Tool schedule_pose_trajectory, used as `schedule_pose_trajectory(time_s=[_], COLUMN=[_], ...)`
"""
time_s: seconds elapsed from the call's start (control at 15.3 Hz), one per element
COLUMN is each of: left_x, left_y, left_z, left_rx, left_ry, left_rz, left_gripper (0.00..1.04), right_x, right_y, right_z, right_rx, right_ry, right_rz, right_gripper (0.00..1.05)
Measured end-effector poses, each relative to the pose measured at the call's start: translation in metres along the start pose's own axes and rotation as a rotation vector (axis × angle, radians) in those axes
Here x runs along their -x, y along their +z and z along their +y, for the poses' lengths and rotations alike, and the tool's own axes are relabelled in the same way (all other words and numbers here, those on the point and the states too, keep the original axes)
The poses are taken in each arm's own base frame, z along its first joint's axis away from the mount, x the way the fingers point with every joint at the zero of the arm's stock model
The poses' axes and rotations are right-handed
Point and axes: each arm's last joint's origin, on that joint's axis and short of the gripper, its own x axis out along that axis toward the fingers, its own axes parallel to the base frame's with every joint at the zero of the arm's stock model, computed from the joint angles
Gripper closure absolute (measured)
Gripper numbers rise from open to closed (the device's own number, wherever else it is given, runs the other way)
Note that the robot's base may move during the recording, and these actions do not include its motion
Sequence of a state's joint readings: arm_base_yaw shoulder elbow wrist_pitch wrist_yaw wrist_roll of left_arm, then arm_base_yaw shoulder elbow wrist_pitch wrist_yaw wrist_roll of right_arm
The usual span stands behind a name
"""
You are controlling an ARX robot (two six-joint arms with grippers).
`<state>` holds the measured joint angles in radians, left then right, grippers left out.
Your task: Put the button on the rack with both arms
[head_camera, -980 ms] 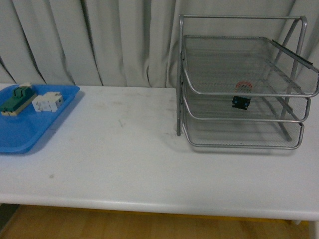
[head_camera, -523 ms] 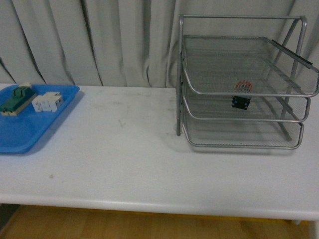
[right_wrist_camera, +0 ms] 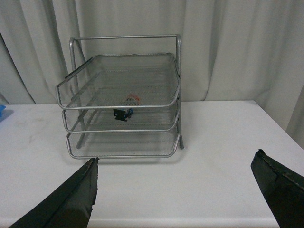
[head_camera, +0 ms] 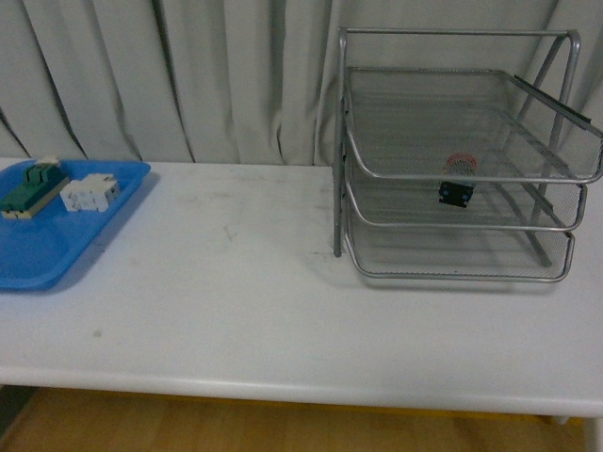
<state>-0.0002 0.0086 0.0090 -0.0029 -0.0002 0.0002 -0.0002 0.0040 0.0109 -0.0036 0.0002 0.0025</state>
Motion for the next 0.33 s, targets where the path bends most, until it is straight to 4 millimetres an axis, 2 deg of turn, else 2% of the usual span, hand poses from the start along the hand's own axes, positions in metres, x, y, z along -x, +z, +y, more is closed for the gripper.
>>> schedule_pose_trajectory(time_s=[0.33], left_x=[0.0], left_y=[0.0], left_z=[0.0], left_rx=[0.0], left_ry=[0.0], left_rz=[0.0], left_gripper=[0.07], right_x=[0.0], right_y=[0.0], right_z=[0.0], right_rx=[0.0], right_ry=[0.0], right_rz=[0.0], right_gripper=[0.06])
